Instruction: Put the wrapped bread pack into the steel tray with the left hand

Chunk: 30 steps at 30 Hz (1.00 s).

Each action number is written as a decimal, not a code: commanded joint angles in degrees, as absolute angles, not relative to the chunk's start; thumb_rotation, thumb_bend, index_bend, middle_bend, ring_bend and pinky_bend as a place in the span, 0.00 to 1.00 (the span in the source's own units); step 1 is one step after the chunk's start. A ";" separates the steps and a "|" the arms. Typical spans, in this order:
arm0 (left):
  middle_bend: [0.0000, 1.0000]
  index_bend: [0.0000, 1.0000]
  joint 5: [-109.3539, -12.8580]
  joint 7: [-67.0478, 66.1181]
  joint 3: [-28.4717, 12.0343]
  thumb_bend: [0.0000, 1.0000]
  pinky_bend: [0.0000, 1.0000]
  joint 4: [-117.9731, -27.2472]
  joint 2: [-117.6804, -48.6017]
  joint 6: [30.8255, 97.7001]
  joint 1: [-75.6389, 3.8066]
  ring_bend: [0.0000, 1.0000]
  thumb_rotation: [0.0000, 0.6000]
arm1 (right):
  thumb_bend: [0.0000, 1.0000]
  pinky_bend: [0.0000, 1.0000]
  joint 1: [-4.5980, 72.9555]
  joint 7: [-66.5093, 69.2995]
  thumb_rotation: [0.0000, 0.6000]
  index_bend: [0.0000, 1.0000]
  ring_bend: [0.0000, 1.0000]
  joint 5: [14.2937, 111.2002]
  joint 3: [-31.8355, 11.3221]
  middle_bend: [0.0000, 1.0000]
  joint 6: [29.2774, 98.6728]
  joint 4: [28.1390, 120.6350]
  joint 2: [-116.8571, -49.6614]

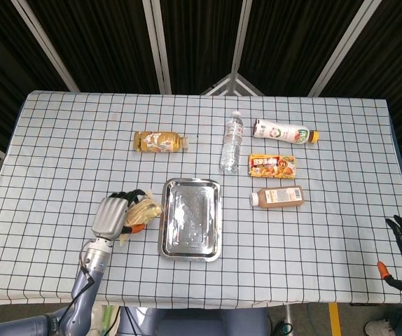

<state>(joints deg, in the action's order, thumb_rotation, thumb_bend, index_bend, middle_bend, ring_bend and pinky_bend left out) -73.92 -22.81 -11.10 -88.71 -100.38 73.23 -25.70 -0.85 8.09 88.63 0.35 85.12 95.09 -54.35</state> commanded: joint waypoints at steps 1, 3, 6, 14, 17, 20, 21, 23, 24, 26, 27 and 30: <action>0.45 0.28 -75.60 -22.46 -11.70 0.17 0.42 -90.82 -99.93 74.32 -26.18 0.40 1.00 | 0.41 0.00 -0.89 8.33 1.00 0.00 0.00 88.84 0.41 0.00 85.26 95.13 -54.24; 0.45 0.28 -75.93 -23.21 -12.70 0.17 0.42 -91.19 -100.83 73.68 -27.64 0.40 1.00 | 0.41 0.00 -0.96 8.64 1.00 0.00 0.00 89.10 0.46 0.00 85.54 95.15 -54.10; 0.45 0.27 -74.69 -25.58 -15.12 0.17 0.42 -90.34 -103.80 71.66 -30.81 0.40 1.00 | 0.41 0.00 -1.03 9.16 1.00 0.00 0.00 89.45 0.49 0.00 85.90 95.10 -53.94; 0.43 0.27 -68.39 -34.57 -21.05 0.17 0.42 -82.76 -114.14 65.35 -41.04 0.40 1.00 | 0.41 0.00 -0.99 10.99 1.00 0.00 0.00 88.41 0.09 0.00 85.71 94.34 -53.53; 0.42 0.27 -65.76 -36.60 -21.77 0.16 0.42 -80.06 -117.22 63.98 -43.34 0.39 1.00 | 0.41 0.00 -0.99 11.44 1.00 0.00 0.00 87.61 -0.09 0.00 85.39 94.10 -53.41; 0.36 0.25 -64.61 -37.15 -21.63 0.15 0.41 -78.13 -119.26 63.29 -44.83 0.35 1.00 | 0.41 0.00 -1.10 11.46 1.00 0.00 0.00 87.27 -0.25 0.00 85.56 94.10 -53.42; 0.30 0.23 -64.50 -37.16 -21.31 0.14 0.39 -77.89 -119.52 63.22 -45.01 0.30 1.00 | 0.41 0.00 -1.17 11.40 1.00 0.00 0.00 87.28 -0.28 0.00 85.73 94.11 -53.45; 0.08 0.13 -64.17 -37.17 -20.46 0.10 0.30 -78.14 -119.42 62.89 -44.96 0.09 1.00 | 0.41 0.00 -1.31 11.27 1.00 0.00 0.00 87.19 -0.29 0.00 85.92 94.13 -53.48; 0.03 0.08 -63.70 -37.57 -19.88 0.09 0.26 -78.61 -118.95 62.40 -44.88 0.04 1.00 | 0.41 0.00 -1.36 11.14 1.00 0.00 0.00 87.15 -0.23 0.00 85.88 94.14 -53.43; 0.00 0.01 -62.88 -38.72 -19.22 0.06 0.21 -80.25 -117.67 61.72 -44.87 0.00 1.00 | 0.41 0.00 -1.39 10.91 1.00 0.00 0.00 87.12 -0.11 0.00 85.69 94.32 -53.45; 0.00 0.00 -63.01 -38.64 -19.10 0.06 0.20 -80.96 -117.26 61.70 -44.87 0.00 1.00 | 0.41 0.00 -1.38 10.77 1.00 0.00 0.00 87.13 -0.08 0.00 85.64 94.40 -53.48; 0.00 0.00 -64.29 -36.99 -18.13 0.05 0.19 -85.98 -114.89 62.41 -43.82 0.00 1.00 | 0.41 0.00 -1.49 10.04 1.00 0.00 0.00 87.66 0.04 0.00 86.05 94.63 -53.77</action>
<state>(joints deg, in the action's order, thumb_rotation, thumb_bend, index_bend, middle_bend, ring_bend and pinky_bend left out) -63.40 -38.17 -19.09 -82.45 -116.91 62.14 -44.61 -1.43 10.28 87.46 0.00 85.83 94.51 -53.67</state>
